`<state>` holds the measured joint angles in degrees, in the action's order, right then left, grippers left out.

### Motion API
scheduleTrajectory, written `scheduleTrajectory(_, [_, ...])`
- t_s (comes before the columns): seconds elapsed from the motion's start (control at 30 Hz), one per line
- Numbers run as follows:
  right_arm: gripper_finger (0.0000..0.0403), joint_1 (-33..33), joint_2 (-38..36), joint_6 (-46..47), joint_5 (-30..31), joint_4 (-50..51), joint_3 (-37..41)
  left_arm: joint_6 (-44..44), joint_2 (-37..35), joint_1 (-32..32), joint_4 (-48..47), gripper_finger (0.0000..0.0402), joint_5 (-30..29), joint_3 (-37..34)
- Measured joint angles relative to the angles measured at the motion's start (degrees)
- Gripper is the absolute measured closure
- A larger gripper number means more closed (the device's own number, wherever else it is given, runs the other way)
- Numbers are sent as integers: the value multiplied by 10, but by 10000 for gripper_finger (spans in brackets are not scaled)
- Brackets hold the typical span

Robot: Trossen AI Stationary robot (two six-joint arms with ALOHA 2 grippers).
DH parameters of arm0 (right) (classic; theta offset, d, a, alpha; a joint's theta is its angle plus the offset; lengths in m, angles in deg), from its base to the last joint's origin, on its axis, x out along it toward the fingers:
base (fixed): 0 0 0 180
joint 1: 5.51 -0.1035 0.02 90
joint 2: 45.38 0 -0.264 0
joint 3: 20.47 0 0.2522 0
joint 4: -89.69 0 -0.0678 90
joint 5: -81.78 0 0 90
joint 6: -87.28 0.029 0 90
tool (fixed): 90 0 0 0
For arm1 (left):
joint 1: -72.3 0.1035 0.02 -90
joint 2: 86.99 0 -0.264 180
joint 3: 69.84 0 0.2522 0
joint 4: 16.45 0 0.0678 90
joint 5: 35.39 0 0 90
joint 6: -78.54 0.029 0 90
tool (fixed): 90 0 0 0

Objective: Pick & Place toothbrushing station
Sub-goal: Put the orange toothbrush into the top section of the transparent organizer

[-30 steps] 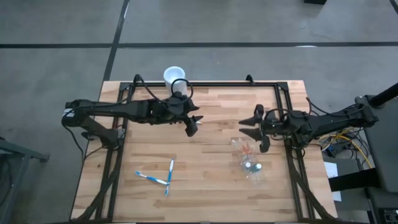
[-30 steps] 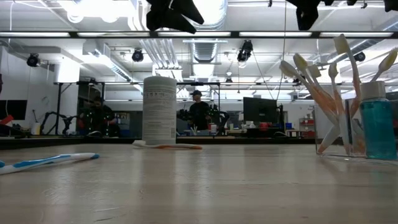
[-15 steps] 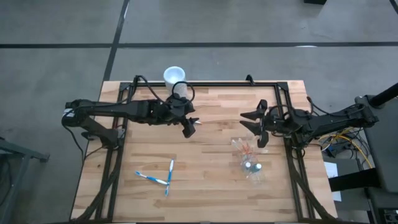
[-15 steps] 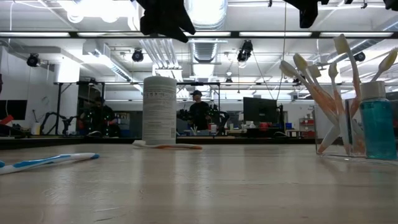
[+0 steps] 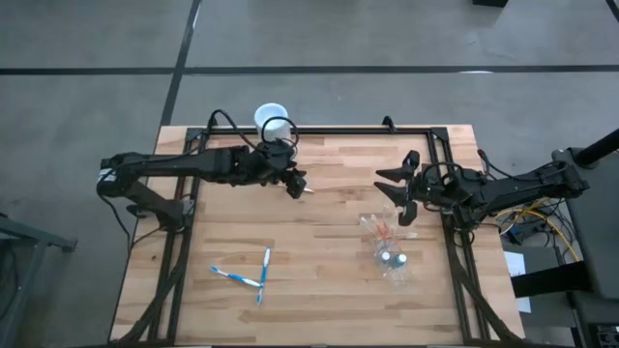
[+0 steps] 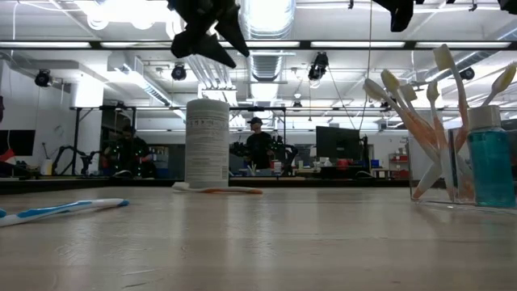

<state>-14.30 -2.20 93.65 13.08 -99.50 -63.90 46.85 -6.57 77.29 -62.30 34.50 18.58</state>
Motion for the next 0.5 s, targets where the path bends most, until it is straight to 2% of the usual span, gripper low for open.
scheduleTrajectory(0.17, [257, 0, 0, -3, 1, -9, 0, -34, 0, 23, -36, 197, 27, 0])
scheduleTrajectory(0.5, [257, 0, 0, -36, 3, -29, 0, -43, 0, 55, -46, 197, 27, 0])
